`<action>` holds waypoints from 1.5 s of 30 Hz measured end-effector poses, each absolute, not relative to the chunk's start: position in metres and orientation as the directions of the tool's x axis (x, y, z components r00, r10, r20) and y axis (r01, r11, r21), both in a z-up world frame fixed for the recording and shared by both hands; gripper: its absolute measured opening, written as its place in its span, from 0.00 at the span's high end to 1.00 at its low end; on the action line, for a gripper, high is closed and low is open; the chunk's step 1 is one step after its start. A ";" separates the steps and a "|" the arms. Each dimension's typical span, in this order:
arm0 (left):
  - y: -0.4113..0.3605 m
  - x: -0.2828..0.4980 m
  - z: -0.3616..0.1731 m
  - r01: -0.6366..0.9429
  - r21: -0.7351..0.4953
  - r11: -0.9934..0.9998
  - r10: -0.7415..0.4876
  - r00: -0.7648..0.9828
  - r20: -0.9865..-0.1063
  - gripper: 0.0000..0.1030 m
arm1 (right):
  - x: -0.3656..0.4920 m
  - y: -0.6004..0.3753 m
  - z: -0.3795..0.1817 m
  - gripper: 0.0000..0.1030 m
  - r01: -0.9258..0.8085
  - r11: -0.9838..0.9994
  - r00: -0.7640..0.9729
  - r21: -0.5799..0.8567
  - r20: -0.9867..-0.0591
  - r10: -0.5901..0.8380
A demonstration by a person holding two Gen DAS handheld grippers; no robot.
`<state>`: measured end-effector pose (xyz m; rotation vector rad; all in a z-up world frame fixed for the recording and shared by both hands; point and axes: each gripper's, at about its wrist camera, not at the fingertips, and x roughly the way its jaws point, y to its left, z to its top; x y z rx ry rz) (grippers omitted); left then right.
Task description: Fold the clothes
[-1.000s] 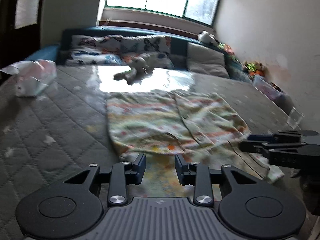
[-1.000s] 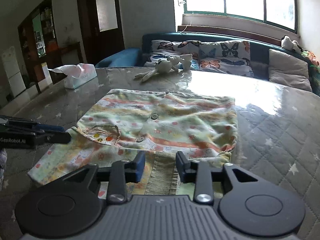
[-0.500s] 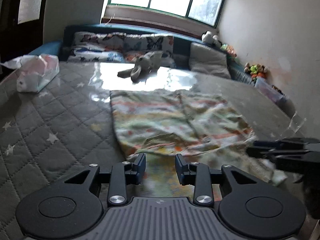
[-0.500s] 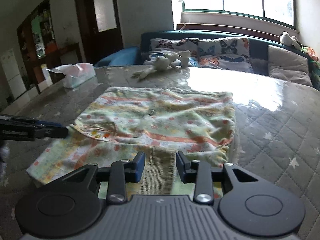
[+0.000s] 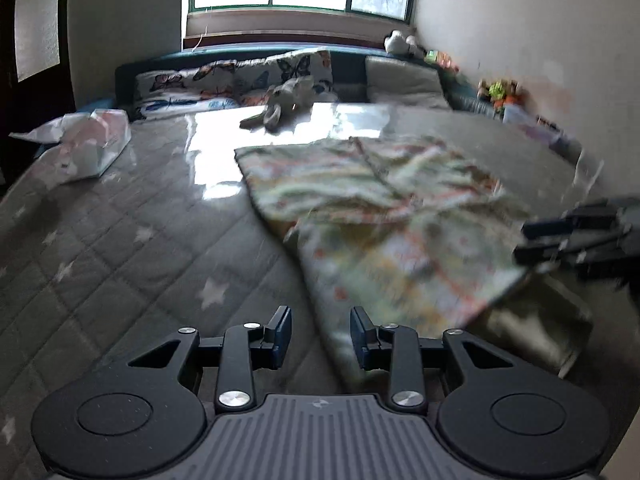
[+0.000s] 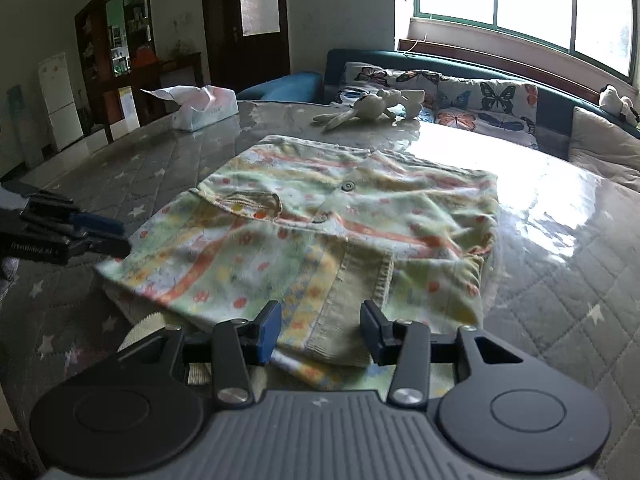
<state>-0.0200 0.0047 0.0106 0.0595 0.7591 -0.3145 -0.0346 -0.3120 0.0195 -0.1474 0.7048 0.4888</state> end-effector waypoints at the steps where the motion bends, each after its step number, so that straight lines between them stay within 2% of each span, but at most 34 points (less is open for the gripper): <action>1: 0.007 -0.022 0.009 0.296 -0.050 0.954 -0.247 0.680 -0.691 0.66 | -0.036 -0.313 0.019 0.57 -0.478 0.878 0.655 0.030 -0.654 0.379; 8: 0.012 -0.031 0.015 0.269 -0.017 0.963 -0.208 0.700 -0.683 0.65 | -0.040 -0.315 0.020 0.54 -0.468 0.883 0.666 0.026 -0.647 0.372; 16: -0.003 -0.001 0.038 0.279 -0.090 0.956 -0.273 0.737 -0.618 0.65 | -0.039 -0.316 0.022 0.53 -0.465 0.885 0.672 0.027 -0.640 0.373; 20: -0.011 0.026 0.035 0.292 -0.135 0.947 -0.310 0.719 -0.621 0.65 | -0.035 -0.315 0.024 0.51 -0.467 0.884 0.678 0.034 -0.628 0.382; 22: -0.012 0.035 0.029 0.288 -0.133 0.948 -0.304 0.708 -0.638 0.65 | -0.032 -0.314 0.022 0.49 -0.469 0.883 0.677 0.039 -0.627 0.387; 31: -0.017 0.048 0.017 0.287 -0.100 0.953 -0.276 0.682 -0.678 0.63 | -0.029 -0.318 0.012 0.49 -0.468 0.882 0.655 0.063 -0.645 0.394; 37: -0.034 0.003 0.032 0.410 0.007 0.912 -0.310 0.700 -0.643 0.42 | -0.036 -0.324 0.013 0.48 -0.471 0.880 0.649 0.061 -0.651 0.393; 39: -0.041 -0.014 0.033 0.460 0.052 0.886 -0.325 0.699 -0.637 0.32 | -0.037 -0.324 0.010 0.47 -0.473 0.879 0.641 0.058 -0.661 0.389; 42: -0.051 -0.039 0.033 0.536 0.135 0.833 -0.345 0.695 -0.631 0.30 | -0.041 -0.326 0.010 0.46 -0.474 0.879 0.642 0.049 -0.664 0.384; 44: -0.059 -0.055 0.030 0.594 0.202 0.778 -0.364 0.690 -0.626 0.30 | -0.046 -0.327 0.016 0.39 -0.482 0.876 0.652 0.032 -0.655 0.383; 45: -0.063 -0.063 0.027 0.619 0.238 0.749 -0.372 0.689 -0.622 0.30 | -0.049 -0.328 0.019 0.32 -0.487 0.873 0.656 0.018 -0.652 0.380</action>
